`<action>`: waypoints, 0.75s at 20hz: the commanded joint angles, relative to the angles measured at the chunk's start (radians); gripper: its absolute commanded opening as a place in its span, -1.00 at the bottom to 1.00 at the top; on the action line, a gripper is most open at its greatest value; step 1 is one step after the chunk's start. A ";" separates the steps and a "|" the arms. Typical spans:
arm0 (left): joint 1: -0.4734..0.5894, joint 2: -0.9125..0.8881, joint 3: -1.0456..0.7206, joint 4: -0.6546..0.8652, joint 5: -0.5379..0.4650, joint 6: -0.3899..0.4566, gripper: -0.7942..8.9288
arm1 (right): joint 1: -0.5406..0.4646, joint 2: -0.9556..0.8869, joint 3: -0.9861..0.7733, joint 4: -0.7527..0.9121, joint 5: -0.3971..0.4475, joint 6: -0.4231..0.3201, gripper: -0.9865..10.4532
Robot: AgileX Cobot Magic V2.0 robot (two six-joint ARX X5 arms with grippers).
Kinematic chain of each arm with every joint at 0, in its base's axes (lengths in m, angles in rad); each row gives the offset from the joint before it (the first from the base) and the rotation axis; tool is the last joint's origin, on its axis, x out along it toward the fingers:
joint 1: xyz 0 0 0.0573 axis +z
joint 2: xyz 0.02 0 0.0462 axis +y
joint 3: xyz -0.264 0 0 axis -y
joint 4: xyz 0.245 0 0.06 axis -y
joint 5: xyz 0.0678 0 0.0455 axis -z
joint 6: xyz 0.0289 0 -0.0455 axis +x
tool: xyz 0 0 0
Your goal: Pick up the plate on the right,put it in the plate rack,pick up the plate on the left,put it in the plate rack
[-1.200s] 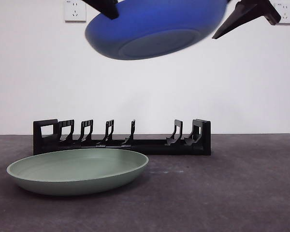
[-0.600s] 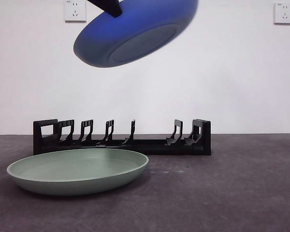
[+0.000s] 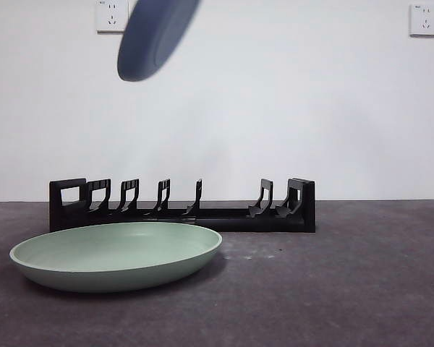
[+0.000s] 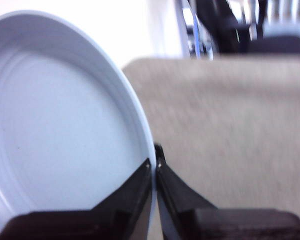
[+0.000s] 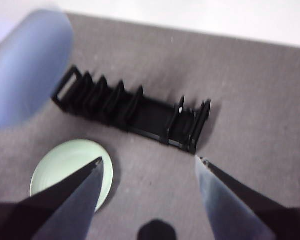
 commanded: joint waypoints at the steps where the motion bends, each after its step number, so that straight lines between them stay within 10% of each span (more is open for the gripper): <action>1: 0.098 0.017 0.000 0.079 0.134 -0.175 -0.85 | 0.001 0.002 -0.011 -0.016 -0.014 -0.019 -0.28; 7: 0.273 0.121 0.000 0.171 0.363 -0.332 -0.85 | 0.002 0.002 -0.019 -0.038 -0.080 -0.018 -0.28; 15: 0.351 0.266 0.000 0.221 0.431 -0.336 -0.85 | 0.002 0.002 -0.021 -0.067 -0.079 -0.018 -0.28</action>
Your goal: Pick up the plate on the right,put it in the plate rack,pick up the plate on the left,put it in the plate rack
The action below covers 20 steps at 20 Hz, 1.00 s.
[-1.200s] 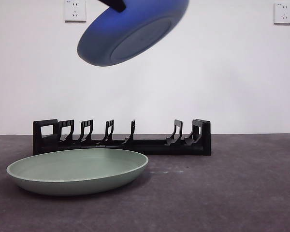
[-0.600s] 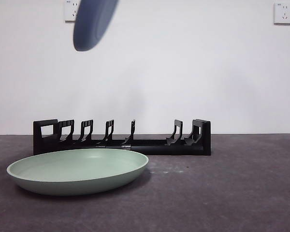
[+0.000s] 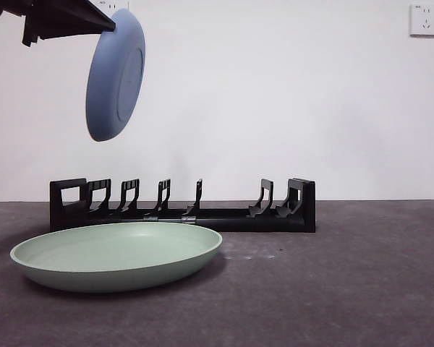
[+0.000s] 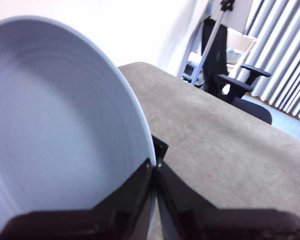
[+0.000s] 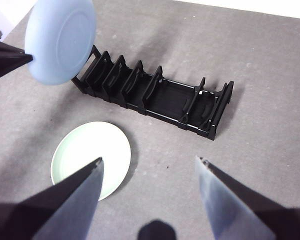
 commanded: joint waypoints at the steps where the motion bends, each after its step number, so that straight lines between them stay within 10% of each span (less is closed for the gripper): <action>1: 0.003 0.040 0.000 0.022 0.023 0.002 -0.85 | 0.002 0.002 -0.009 -0.023 -0.003 -0.009 -0.28; 20: 0.011 0.237 0.000 0.124 -0.038 0.067 -0.85 | 0.002 0.002 -0.010 -0.024 -0.002 -0.006 -0.28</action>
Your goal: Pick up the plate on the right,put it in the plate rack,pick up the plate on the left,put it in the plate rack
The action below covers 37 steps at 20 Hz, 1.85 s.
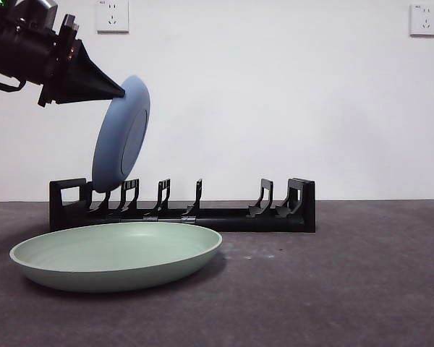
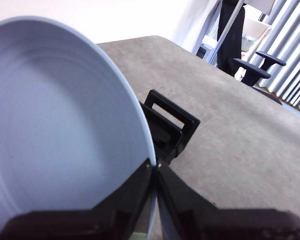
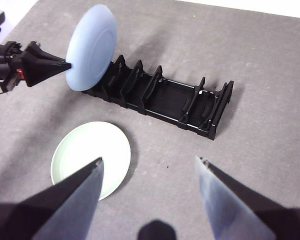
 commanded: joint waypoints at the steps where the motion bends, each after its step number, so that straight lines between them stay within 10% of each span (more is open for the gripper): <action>1: 0.002 0.018 0.000 0.014 -0.006 0.045 -0.85 | 0.002 0.002 -0.009 -0.024 -0.002 -0.006 -0.28; 25: -0.024 0.039 0.000 -0.151 -0.126 0.170 -0.56 | 0.002 0.021 -0.010 -0.024 -0.002 -0.006 -0.28; 37: -0.024 -0.431 0.000 -0.370 -0.126 0.224 -0.30 | 0.007 0.113 -0.010 -0.024 -0.070 -0.003 -0.28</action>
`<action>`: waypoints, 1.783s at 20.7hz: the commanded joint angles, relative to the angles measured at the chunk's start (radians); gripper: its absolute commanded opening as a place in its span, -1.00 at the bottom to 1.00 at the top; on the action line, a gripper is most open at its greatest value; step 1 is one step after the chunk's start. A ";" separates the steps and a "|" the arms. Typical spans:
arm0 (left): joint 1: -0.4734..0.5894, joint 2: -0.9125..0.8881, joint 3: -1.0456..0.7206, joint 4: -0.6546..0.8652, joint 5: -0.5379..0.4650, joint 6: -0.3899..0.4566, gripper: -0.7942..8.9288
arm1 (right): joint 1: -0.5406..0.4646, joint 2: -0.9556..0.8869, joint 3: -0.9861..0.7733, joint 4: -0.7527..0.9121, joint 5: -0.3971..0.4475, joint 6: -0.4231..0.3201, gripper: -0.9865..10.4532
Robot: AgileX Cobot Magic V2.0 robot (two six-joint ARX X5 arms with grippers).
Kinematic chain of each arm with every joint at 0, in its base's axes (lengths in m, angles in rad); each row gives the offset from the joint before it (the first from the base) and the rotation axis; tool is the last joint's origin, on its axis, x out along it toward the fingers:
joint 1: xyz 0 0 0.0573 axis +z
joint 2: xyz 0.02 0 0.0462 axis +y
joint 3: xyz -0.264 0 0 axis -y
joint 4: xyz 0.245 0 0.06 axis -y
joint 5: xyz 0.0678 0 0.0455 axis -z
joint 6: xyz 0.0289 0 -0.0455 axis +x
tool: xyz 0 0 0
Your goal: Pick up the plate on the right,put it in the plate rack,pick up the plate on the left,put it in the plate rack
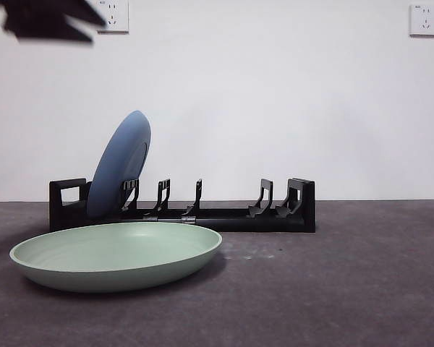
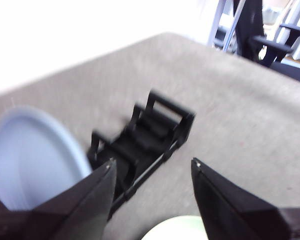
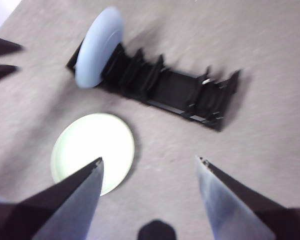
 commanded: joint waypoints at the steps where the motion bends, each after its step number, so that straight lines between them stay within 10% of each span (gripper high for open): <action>1: -0.005 -0.141 0.000 -0.048 0.001 0.055 -0.30 | 0.019 0.053 -0.009 -0.024 -0.040 -0.005 -0.28; 5: -0.005 -0.373 0.000 -0.206 -0.012 0.147 0.01 | 0.089 0.166 -0.009 -0.024 -0.039 -0.031 -0.28; 16: -0.011 -0.712 0.000 -0.639 -0.164 0.309 0.02 | 0.288 0.415 -0.402 0.389 -0.032 0.033 -0.28; 37: -0.042 -0.676 0.000 -0.665 -0.189 0.317 0.02 | 0.297 0.520 -0.567 0.679 0.014 0.106 -0.28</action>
